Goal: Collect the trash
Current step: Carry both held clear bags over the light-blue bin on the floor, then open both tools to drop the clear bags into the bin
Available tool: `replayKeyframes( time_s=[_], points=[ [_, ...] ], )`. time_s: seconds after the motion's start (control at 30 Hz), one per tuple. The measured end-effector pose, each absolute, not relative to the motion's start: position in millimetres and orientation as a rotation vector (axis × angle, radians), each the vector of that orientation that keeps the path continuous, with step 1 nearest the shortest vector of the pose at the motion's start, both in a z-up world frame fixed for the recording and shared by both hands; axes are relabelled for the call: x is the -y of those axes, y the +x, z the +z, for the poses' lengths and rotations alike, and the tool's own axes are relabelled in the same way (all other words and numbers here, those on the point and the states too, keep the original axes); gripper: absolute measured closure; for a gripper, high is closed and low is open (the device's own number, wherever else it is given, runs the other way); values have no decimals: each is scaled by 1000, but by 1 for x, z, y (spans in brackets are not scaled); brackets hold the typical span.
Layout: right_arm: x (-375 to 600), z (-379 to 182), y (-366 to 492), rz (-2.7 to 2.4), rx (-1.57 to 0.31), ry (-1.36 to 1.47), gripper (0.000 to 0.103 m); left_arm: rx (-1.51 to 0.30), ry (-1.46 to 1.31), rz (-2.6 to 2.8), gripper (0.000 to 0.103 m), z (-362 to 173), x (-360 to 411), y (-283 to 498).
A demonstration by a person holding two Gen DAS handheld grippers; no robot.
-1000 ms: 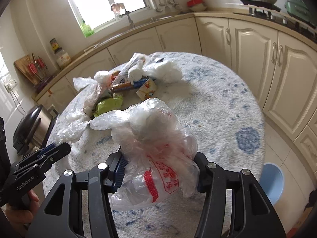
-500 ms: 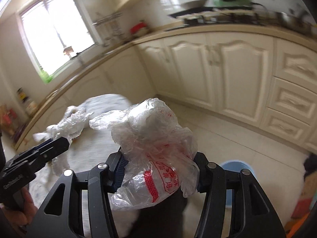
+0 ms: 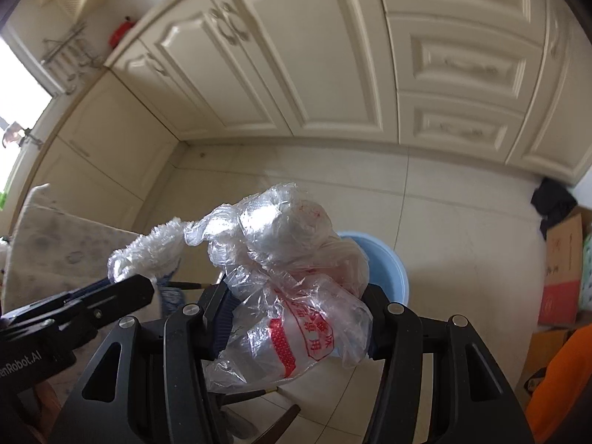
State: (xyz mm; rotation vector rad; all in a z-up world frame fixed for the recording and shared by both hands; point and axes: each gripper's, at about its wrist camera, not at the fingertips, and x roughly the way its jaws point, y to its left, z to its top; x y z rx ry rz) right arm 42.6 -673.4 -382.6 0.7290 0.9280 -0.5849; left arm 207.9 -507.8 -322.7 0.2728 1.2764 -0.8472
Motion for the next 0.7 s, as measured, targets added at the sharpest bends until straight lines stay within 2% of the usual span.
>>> replayKeyframes(
  time_s=[0.17,0.23,0.27,0.3,0.33,0.37,0.43,0.5,0.7],
  points=[
    [700,-425,44,-595,-983,796,46,-1357,327,-831,78,-371,558,251],
    [709,-439,41,-615,-997,823,43,-1368,347,-834,72,-381,569,257],
    [712,-442,37,-626,-987,842,38,-1376,357,-832,60,-384,573,261],
    [716,-443,33,-636,-973,862,28,-1378,362,-821,52,-386,575,259],
    [719,-445,30,-644,-965,877,22,-1369,363,-806,33,-387,576,252],
    [720,-445,27,-648,-958,888,11,-1351,358,-795,20,-386,577,252],
    [721,-443,22,-658,-948,895,9,-1318,357,-783,15,-381,579,246],
    [721,-438,14,-682,-932,902,1,-1310,361,-776,13,-371,574,237],
    [715,-407,-1,-726,-860,928,0,-1203,361,-757,12,-320,554,209]
  ],
)
